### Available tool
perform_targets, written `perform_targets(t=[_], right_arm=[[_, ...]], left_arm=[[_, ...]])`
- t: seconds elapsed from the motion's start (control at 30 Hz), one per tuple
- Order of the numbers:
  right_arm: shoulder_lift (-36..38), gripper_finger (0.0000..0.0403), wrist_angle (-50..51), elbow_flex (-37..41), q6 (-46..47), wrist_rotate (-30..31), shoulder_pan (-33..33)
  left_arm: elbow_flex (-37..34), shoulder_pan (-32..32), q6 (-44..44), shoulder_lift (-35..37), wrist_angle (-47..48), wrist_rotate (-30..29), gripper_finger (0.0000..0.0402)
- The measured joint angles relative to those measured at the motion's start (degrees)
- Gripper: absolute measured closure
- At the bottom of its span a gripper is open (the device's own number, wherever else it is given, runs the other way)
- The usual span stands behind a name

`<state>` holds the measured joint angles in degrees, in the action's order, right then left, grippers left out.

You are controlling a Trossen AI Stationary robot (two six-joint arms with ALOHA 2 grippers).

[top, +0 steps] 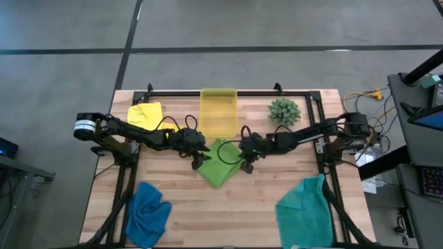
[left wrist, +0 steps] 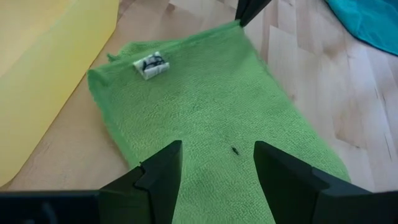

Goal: Fold microfiber towels
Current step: Fold the green microfiber cloth

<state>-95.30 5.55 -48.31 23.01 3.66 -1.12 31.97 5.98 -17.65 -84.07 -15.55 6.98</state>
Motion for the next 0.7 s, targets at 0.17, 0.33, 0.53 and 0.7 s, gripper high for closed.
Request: perform_targets(t=[0.17,0.33,0.53,0.7], right_arm=[[0.68,0.0394,3.62,0.08,2.17,-1.14,-0.84],[1.37,0.0394,2.67,0.11,3.42,-1.25,-2.76],[5.08,0.0394,2.57,-0.07,4.15,-0.34,-5.04],[5.24,0.0394,4.76,-0.03,6.56,-0.03,-7.96]], left_arm=[[-0.02,0.0,0.02,0.0,0.02,0.0,0.0214],[-0.02,-0.04,0.02,0.0,0.02,0.0,0.0214],[-0.09,-0.04,0.02,0.0,0.04,0.0,0.0214],[-0.11,-0.02,0.02,0.0,0.03,0.0,0.0214]])
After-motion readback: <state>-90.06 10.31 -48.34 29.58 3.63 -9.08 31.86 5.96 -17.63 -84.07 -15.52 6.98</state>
